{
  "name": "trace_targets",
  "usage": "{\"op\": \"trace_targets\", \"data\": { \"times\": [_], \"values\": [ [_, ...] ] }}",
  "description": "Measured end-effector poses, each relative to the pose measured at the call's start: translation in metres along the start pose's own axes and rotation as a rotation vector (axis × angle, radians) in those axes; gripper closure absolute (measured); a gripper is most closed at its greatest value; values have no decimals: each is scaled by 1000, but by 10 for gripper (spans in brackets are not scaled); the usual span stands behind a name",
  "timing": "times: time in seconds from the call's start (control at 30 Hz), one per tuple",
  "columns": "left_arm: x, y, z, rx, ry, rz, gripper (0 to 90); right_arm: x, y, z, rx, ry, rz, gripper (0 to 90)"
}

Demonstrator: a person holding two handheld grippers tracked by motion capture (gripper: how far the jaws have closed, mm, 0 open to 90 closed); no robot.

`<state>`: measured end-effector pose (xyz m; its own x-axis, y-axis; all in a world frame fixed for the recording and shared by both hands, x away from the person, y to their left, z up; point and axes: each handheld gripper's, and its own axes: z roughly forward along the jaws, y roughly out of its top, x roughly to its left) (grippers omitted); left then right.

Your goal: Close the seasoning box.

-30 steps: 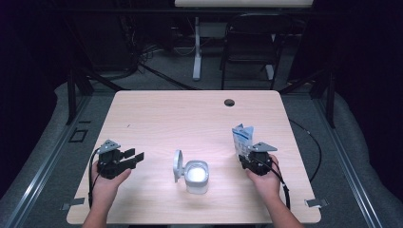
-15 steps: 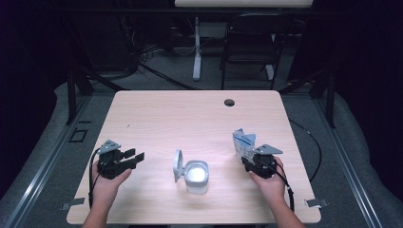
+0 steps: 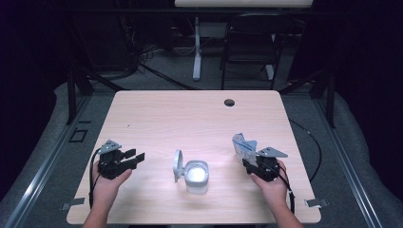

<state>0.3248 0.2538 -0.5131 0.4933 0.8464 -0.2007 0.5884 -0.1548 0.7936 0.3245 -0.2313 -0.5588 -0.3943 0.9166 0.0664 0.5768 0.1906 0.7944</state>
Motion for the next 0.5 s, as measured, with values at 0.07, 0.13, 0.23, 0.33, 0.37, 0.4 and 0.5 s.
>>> {"op": "trace_targets", "data": {
  "times": [0.07, 0.13, 0.23, 0.33, 0.37, 0.4, 0.5],
  "values": [
    [0, 0, 0, 6, 0, 2, 529, -1, 0, -1, -5, 1, 9, 534],
    [-1, 0, 1, -4, 7, 2, 529, -1, 1, -3, 0, 0, 19, 534],
    [-1, 0, 1, -2, 5, 2, 529, -1, 0, -4, -8, -7, 7, 533],
    [-1, 0, 0, -5, 7, 2, 529, -1, -1, -5, -7, -3, 7, 531],
    [-1, 0, 0, -7, 3, 2, 529, -1, -2, -5, -7, -4, 6, 531],
    [-1, 0, -1, -4, 1, 4, 529, -1, -3, -5, -12, -7, 6, 531],
    [-1, 0, -1, -4, 4, 4, 529, -2, -4, -6, -7, -13, 2, 529]
  ]
}}
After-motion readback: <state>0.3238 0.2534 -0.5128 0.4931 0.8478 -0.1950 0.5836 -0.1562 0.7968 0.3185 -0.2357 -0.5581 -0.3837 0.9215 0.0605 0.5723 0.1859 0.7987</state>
